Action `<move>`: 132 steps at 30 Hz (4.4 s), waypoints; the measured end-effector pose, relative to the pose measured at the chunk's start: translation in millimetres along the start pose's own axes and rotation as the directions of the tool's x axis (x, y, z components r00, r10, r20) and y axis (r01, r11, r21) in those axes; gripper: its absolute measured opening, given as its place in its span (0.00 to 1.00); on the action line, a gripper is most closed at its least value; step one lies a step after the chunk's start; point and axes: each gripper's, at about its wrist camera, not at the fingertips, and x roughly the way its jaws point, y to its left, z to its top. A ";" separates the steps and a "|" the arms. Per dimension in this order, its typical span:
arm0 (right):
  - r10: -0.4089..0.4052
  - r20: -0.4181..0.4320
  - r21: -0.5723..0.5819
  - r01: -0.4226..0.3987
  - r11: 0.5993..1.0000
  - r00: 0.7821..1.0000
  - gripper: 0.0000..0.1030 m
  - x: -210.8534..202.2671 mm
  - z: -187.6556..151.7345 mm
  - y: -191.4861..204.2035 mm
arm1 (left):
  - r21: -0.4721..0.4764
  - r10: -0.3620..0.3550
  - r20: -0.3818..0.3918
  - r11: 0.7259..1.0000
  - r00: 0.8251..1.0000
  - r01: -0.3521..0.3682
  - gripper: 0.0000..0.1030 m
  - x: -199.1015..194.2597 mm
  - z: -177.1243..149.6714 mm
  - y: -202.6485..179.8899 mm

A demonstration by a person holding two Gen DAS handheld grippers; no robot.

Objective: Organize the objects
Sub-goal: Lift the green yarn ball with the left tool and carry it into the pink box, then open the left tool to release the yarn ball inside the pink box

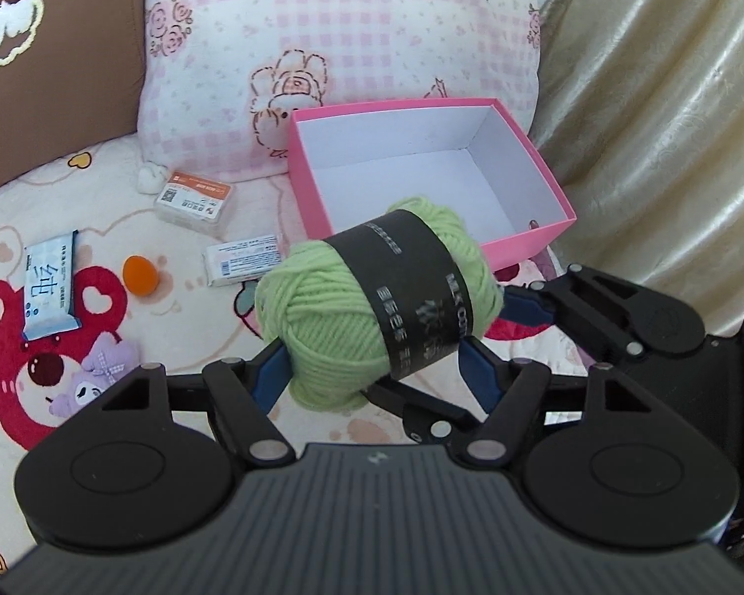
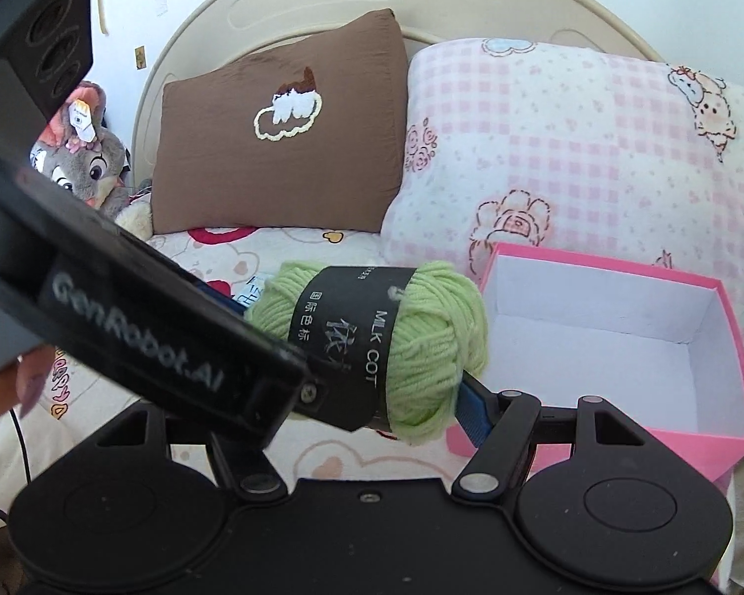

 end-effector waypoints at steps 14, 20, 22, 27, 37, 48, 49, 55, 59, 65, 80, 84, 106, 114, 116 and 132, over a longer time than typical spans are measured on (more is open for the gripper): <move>-0.099 0.012 -0.024 0.099 0.995 0.995 0.70 -1.7 13.4 -38.1 | 0.054 -0.036 0.026 0.998 0.999 0.035 0.68 30.2 39.1 -34.7; -0.148 0.011 0.014 0.148 0.989 0.989 0.69 -4.1 18.8 -68.9 | 0.079 -0.068 0.017 0.995 0.998 0.067 0.68 55.4 65.2 -55.0; -0.162 0.005 0.030 0.162 0.986 0.987 0.69 -3.9 21.5 -81.7 | 0.095 -0.076 0.014 0.993 0.997 0.074 0.68 65.3 73.6 -63.5; -0.164 0.008 0.063 0.163 0.985 0.986 0.69 1.5 16.1 -115.0 | 0.090 -0.086 0.018 0.992 0.996 0.084 0.68 96.1 83.0 -78.1; -0.183 -0.033 0.120 0.185 0.975 0.983 0.69 25.5 4.7 -169.6 | 0.068 -0.123 -0.014 0.990 0.992 0.124 0.68 159.8 100.0 -95.6; -0.200 -0.160 0.129 0.222 0.967 0.967 0.67 81.0 15.2 -218.4 | -0.019 -0.155 -0.053 0.988 0.986 0.154 0.68 235.0 131.1 -84.1; -0.207 -0.173 0.116 0.228 0.967 0.963 0.67 85.3 14.3 -219.0 | -0.031 -0.164 -0.062 0.986 0.984 0.162 0.68 241.0 131.3 -81.9; -0.244 -0.252 0.070 0.269 0.960 0.936 0.65 113.7 14.0 -230.6 | -0.085 -0.182 -0.073 0.981 0.981 0.176 0.68 274.9 133.8 -72.7; -0.265 -0.277 0.022 0.282 0.959 0.924 0.65 131.1 17.7 -233.8 | -0.106 -0.173 -0.070 0.981 0.982 0.165 0.69 288.2 138.4 -66.5; -0.249 -0.329 -0.080 0.236 0.968 0.911 0.66 149.9 13.1 -232.9 | -0.129 -0.162 -0.119 0.981 0.980 0.146 0.70 303.7 138.3 -59.2; -0.366 -0.303 -0.212 0.313 0.926 0.880 0.49 151.2 2.3 -222.2 | -0.059 -0.148 -0.084 0.988 0.985 0.144 0.63 291.7 137.2 -59.1; -0.389 -0.287 -0.180 0.349 0.919 0.876 0.27 148.1 2.5 -229.3 | -0.053 -0.136 -0.068 0.990 0.988 0.133 0.60 293.1 140.6 -62.3; -0.243 -0.298 -0.055 0.237 0.970 0.923 0.15 137.8 0.0 -235.1 | -0.103 -0.041 -0.059 0.994 0.997 0.035 0.46 310.4 153.8 -65.2; -0.311 -0.296 -0.040 0.314 0.949 0.903 0.16 140.8 2.6 -245.5 | -0.161 -0.117 -0.078 0.982 0.990 0.103 0.44 322.9 151.9 -68.9; -0.304 -0.291 -0.023 0.311 0.950 0.907 0.16 136.1 0.6 -246.5 | -0.165 -0.122 -0.078 0.980 0.989 0.108 0.44 319.8 148.1 -70.5; -0.242 -0.201 0.095 0.265 0.960 0.949 0.38 70.8 -5.6 -180.2 | -0.014 -0.072 -0.064 0.997 0.995 0.071 0.64 200.7 123.3 -56.0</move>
